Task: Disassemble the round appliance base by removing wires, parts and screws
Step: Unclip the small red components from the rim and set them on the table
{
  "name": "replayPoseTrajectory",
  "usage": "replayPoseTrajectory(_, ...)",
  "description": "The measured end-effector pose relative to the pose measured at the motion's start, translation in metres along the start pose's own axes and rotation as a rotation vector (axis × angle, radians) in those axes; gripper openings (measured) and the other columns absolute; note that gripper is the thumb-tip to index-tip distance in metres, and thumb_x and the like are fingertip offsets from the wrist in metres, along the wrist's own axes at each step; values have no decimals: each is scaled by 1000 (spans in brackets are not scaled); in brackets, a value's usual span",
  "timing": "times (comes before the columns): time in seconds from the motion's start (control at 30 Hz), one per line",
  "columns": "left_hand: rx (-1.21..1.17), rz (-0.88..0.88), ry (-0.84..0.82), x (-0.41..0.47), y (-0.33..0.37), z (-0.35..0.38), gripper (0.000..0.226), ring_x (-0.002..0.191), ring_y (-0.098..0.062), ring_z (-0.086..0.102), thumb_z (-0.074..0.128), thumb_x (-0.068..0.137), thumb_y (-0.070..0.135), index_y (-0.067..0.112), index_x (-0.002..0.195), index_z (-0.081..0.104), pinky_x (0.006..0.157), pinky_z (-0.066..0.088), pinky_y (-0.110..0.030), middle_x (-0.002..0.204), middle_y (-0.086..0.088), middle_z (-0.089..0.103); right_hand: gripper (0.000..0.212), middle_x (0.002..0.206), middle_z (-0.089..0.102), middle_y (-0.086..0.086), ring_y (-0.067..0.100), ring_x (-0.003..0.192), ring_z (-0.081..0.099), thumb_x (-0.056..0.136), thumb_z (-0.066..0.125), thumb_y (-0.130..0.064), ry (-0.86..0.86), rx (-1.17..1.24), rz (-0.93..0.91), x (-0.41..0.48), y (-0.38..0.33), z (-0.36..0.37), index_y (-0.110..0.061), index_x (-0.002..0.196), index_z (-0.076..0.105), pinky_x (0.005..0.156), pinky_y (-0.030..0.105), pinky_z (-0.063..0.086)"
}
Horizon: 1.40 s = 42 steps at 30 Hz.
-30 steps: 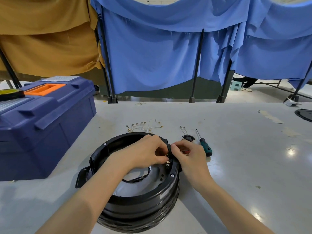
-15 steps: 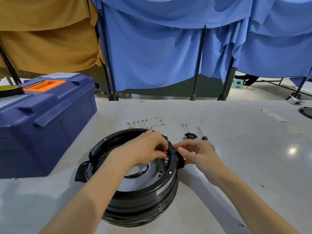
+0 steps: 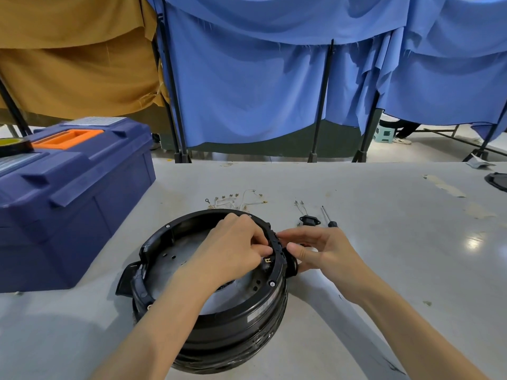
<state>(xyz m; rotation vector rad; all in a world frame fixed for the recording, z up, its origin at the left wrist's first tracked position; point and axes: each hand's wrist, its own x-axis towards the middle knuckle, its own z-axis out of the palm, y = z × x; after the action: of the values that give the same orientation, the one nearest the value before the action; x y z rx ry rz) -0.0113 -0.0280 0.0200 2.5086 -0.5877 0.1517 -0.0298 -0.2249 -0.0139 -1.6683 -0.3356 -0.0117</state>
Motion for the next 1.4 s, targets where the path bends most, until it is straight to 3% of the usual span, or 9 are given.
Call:
replayPoseTrajectory(0.13,78,-9,-32,-1,4,0,10,80,-22,61,68,84,21,25,87,77,74,52,-38,82,-2,69,26,100,75,6,21,93,72,86,69,-2,-15,28,9,0,-1,-1,-11,110,74,66,31,58)
replayPoseTrajectory(0.27,191,-23,-5,-2,12,3,10,88,-26,60,62,85,22,22,87,72,70,46,-33,89,-6,67,30,99,75,8,24,89,72,84,70,0,-39,44,19,0,0,0,-8,112,72,69,31,59)
replayPoseTrajectory(0.47,261,8,73,-5,15,9,14,88,-27,61,58,88,21,17,90,71,73,47,-34,89,-5,68,25,91,76,2,13,78,72,83,71,1,-21,43,15,2,1,3,-8,106,75,65,26,58)
replayPoseTrajectory(0.6,214,16,91,-4,14,11,12,89,-25,60,60,87,19,19,92,71,72,43,-31,91,-3,69,24,88,76,1,11,76,71,82,71,2,-14,55,11,2,2,4,-9,103,75,63,25,57)
replayPoseTrajectory(0.77,91,14,90,-5,9,10,9,86,-23,62,66,84,14,17,88,74,76,50,-36,85,-2,70,25,87,76,0,11,76,72,82,71,2,-14,51,8,2,1,4,-9,104,75,63,25,58)
replayPoseTrajectory(0.97,-26,28,61,-5,5,6,8,79,-17,63,70,82,9,13,87,75,75,53,-36,81,0,71,25,93,76,6,21,79,73,81,72,0,-21,67,19,2,0,3,-10,104,75,65,28,59)
replayPoseTrajectory(1.27,181,-9,61,-8,13,6,13,91,-26,61,62,85,17,20,91,72,79,50,-37,91,-5,69,26,94,76,6,20,80,73,82,72,2,-23,74,19,2,0,3,-15,102,76,65,26,58)
replayPoseTrajectory(1.4,242,19,77,-8,16,7,12,87,-27,59,58,85,16,16,90,70,72,45,-32,88,-5,68,26,92,77,5,19,79,73,81,73,1,-17,81,12,2,0,5,-18,98,77,64,25,57)
